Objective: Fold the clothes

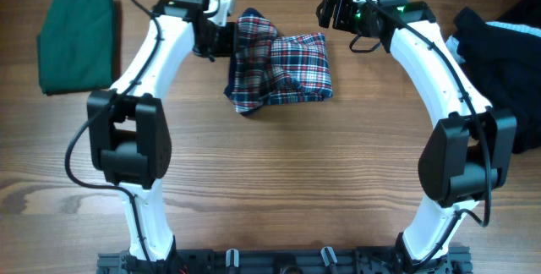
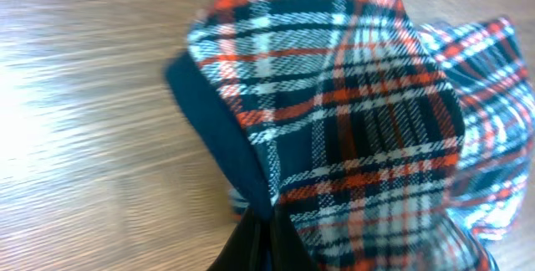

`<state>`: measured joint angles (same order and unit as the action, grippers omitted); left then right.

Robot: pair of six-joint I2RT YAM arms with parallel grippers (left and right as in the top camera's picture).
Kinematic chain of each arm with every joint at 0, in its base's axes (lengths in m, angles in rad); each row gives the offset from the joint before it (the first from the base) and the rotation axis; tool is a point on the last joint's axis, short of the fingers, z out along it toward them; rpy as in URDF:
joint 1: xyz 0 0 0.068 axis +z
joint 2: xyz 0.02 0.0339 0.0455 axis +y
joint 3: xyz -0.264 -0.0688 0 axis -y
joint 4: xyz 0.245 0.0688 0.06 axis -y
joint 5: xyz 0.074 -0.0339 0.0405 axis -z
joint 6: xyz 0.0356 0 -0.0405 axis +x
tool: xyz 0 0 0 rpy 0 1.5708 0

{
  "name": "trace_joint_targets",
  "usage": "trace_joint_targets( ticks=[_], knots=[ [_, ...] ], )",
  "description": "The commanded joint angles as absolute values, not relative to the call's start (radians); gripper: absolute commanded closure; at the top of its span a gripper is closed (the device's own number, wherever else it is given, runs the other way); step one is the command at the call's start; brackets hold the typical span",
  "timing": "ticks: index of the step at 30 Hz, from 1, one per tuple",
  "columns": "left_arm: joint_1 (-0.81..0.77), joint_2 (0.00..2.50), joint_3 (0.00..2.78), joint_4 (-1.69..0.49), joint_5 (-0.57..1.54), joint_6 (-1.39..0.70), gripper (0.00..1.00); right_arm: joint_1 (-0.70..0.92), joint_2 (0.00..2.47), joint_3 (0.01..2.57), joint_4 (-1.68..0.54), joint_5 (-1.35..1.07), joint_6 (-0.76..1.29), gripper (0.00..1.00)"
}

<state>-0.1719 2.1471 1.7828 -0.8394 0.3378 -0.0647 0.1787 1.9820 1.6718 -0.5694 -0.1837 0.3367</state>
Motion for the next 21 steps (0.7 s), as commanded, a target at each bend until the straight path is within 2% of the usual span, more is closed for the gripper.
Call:
trace_joint_targets(
  ticks=[1, 5, 6, 7, 8, 10, 12, 15, 17, 18, 20, 21],
  knots=[
    [-0.107, 2.156, 1.781, -0.839, 0.297, -0.059, 0.96, 0.179, 1.959, 1.692, -0.571, -0.204, 0.341, 0.01],
    [-0.06, 2.156, 1.781, -0.83, 0.268, -0.059, 0.93, 0.179, 1.959, 1.692, -0.575, -0.204, 0.341, 0.0],
    [-0.052, 2.156, 1.781, -0.83, 0.268, -0.059, 0.82, 0.179, 1.959, 1.692, -0.575, -0.204, 0.341, 0.0],
    [-0.045, 2.156, 1.781, -0.83, 0.268, -0.059, 0.56, 0.179, 1.959, 1.692, -0.575, -0.204, 0.341, 0.01],
    [-0.041, 2.156, 1.781, -0.83, 0.268, -0.059, 0.42, 0.179, 1.959, 1.692, -0.575, -0.204, 0.342, 0.01],
    [-0.036, 2.156, 1.781, -0.83, 0.268, -0.059, 0.26, 0.179, 1.959, 1.692, -0.574, -0.204, 0.341, 0.0],
    [-0.037, 2.156, 1.781, -0.831, 0.268, -0.058, 0.17, 0.179, 1.959, 1.692, -0.578, -0.204, 0.341, 0.01],
    [-0.042, 2.156, 1.781, -0.835, 0.268, -0.056, 0.16, 0.179, 1.959, 1.692, -0.594, -0.204, 0.34, 0.0],
    [-0.046, 2.152, 1.781, -0.835, 0.286, -0.056, 0.22, 0.179, 1.959, 1.691, -0.612, -0.205, 0.34, 0.0],
    [-0.05, 2.151, 1.781, -0.834, 0.3, -0.056, 0.28, 0.179, 1.959, 1.691, -0.622, -0.205, 0.34, 0.01],
    [-0.062, 2.146, 1.781, -0.828, 0.329, -0.056, 0.53, 0.184, 1.959, 1.691, -0.652, -0.21, 0.34, 0.08],
    [-0.068, 2.142, 1.781, -0.821, 0.332, -0.056, 0.59, 0.187, 1.959, 1.691, -0.667, -0.216, 0.34, 0.13]
  ],
)
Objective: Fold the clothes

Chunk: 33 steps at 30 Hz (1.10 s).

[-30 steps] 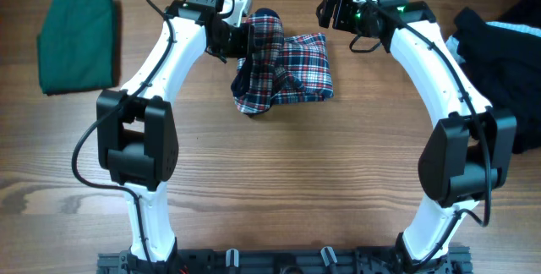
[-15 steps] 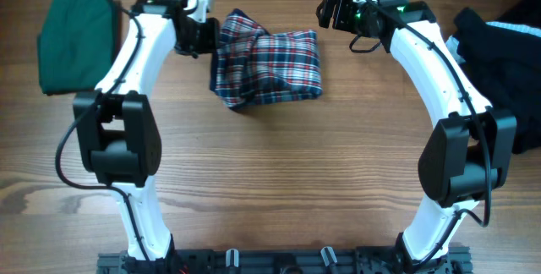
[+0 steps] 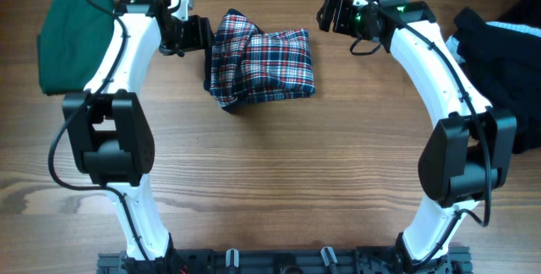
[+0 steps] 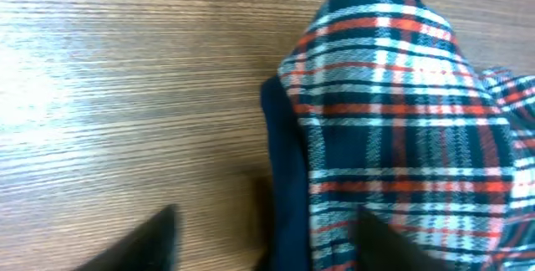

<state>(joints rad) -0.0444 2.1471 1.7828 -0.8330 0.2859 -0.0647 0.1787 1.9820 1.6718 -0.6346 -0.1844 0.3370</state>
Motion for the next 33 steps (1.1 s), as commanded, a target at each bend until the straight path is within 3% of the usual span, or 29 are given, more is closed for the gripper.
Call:
trace_joint_targets(
  ticks=[1, 3, 4, 7, 18, 21, 25, 33],
  knots=[
    [-0.076, 2.141, 1.781, -0.81, 0.332, -0.056, 0.67, 0.193, 1.96, 1.691, -0.686, -0.224, 0.34, 0.22],
    [-0.09, 2.141, 1.781, -0.778, 0.332, -0.056, 0.75, 0.21, 1.96, 1.681, -0.714, -0.227, 0.339, 0.51],
    [-0.097, 2.141, 1.781, -0.756, 0.332, -0.056, 0.77, 0.224, 1.96, 1.671, -0.723, -0.227, 0.339, 0.71],
    [-0.112, 2.141, 1.781, -0.692, 0.332, -0.06, 0.78, 0.258, 1.96, 1.639, -0.726, -0.226, 0.34, 0.93],
    [-0.162, 2.143, 1.781, -0.478, 0.332, -0.06, 0.8, 0.376, 1.964, 1.531, -0.62, -0.241, 0.37, 0.96],
    [-0.174, 2.148, 1.781, -0.466, 0.332, -0.06, 0.82, 0.386, 1.984, 1.528, -0.603, -0.246, 0.395, 0.96],
    [-0.182, 2.17, 1.781, -0.475, 0.333, -0.06, 0.96, 0.387, 2.016, 1.528, -0.584, -0.279, 0.396, 0.96],
    [-0.186, 2.231, 1.781, -0.509, 0.355, -0.059, 0.96, 0.387, 2.06, 1.528, -0.559, -0.279, 0.396, 0.96]
  ],
)
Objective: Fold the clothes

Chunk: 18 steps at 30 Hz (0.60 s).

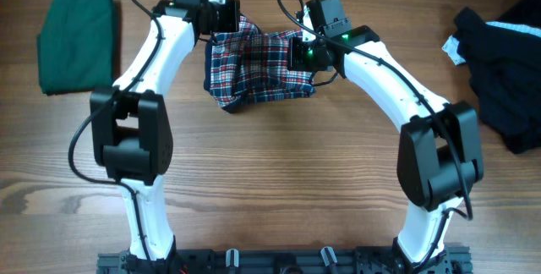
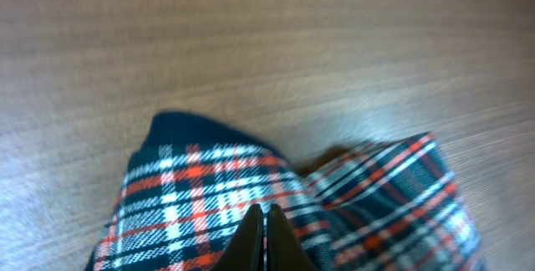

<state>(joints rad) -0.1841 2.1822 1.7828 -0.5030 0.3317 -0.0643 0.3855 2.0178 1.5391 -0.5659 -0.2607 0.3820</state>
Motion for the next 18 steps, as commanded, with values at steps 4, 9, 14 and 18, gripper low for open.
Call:
trace_joint_targets(
  ticks=[4, 9, 14, 18],
  knots=[
    [-0.186, 2.258, 1.781, -0.509, 0.355, -0.059, 0.96, 0.387, 2.085, 1.528, -0.561, -0.287, 0.396, 0.96],
    [-0.186, 2.305, 1.781, -0.493, 0.346, -0.056, 0.96, 0.387, 2.091, 1.528, -0.561, -0.286, 0.395, 0.96],
    [-0.186, 2.344, 1.781, -0.439, 0.278, -0.056, 0.96, 0.387, 2.092, 1.527, -0.569, -0.286, 0.394, 0.96],
    [-0.186, 2.369, 1.781, -0.411, 0.235, -0.056, 0.96, 0.387, 2.104, 1.526, -0.577, -0.286, 0.394, 0.96]
  ],
)
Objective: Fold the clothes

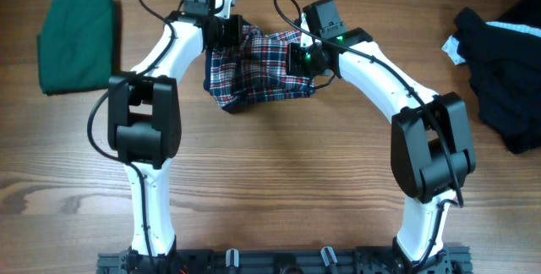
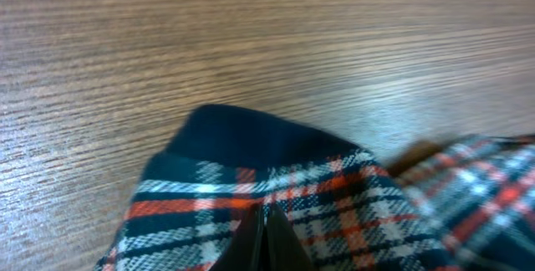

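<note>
The plaid garment [image 1: 258, 75] lies crumpled at the back middle of the table, red, white and navy with a dark navy band [image 2: 251, 137]. My left gripper [image 1: 230, 30] is at its back left corner. In the left wrist view its fingers [image 2: 266, 237] are pressed together on the plaid cloth just behind the band. My right gripper [image 1: 296, 57] rests on the garment's back right part; whether its jaws are open or shut does not show from above.
A folded green cloth [image 1: 76, 41] lies at the far left. A heap of dark clothes [image 1: 503, 71] sits at the right edge. Bare wooden table [image 1: 279, 181] stretches in front of the garment.
My left gripper has shifted a little forward and right along the garment's back left corner, still shut. The right gripper has stayed at the back right part.
At first my left gripper was shut on the garment's left edge and the right arm was off at the back. Then the garment lay further left, the left gripper open beside it. Later the left was shut on the back left corner, the right on the garment.
</note>
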`<state>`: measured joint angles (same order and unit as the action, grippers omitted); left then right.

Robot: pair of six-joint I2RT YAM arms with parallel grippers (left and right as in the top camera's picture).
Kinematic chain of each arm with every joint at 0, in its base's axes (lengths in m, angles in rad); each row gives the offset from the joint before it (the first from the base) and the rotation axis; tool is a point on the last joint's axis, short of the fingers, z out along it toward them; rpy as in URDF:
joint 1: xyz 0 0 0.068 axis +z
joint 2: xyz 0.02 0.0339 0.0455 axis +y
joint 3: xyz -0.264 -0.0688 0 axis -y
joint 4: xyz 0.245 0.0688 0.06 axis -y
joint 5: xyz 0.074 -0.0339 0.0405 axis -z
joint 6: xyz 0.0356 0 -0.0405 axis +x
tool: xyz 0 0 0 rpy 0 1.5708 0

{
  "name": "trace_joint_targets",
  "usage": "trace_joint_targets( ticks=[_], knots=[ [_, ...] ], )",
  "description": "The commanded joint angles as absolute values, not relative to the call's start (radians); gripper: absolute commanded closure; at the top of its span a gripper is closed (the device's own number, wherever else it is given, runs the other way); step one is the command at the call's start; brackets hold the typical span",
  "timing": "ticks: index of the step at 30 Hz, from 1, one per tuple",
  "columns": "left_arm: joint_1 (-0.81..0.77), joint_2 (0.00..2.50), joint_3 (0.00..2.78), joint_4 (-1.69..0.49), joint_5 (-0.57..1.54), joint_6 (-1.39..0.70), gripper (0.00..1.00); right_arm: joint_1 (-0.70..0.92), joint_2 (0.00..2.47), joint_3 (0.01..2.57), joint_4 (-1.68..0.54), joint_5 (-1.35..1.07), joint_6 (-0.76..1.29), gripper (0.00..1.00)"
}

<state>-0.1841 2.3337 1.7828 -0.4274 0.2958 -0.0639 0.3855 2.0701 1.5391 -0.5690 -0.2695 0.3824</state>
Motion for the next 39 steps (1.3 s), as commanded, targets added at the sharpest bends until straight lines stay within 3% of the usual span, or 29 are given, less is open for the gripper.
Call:
trace_joint_targets(
  ticks=[1, 12, 21, 29, 34, 39],
  knots=[
    [-0.185, 2.374, 1.781, -0.401, 0.216, -0.056, 0.96, 0.387, 2.111, 1.526, -0.585, -0.286, 0.393, 0.96],
    [-0.156, 2.389, 1.781, -0.34, 0.01, -0.06, 0.96, 0.387, 2.157, 1.516, -0.624, -0.242, 0.395, 0.96],
    [-0.089, 2.389, 1.781, -0.356, 0.009, -0.06, 0.96, 0.365, 2.157, 1.516, -0.736, -0.084, 0.449, 0.96],
    [-0.076, 2.371, 1.781, -0.37, 0.01, -0.06, 0.96, 0.319, 2.156, 1.521, -0.693, -0.156, 0.411, 0.96],
    [-0.076, 2.271, 1.781, -0.416, 0.135, -0.059, 0.96, 0.319, 2.156, 1.521, -0.652, -0.189, 0.411, 0.96],
    [-0.076, 2.181, 1.781, -0.503, 0.379, -0.026, 0.86, 0.319, 2.156, 1.521, -0.648, -0.189, 0.411, 0.96]
  ],
)
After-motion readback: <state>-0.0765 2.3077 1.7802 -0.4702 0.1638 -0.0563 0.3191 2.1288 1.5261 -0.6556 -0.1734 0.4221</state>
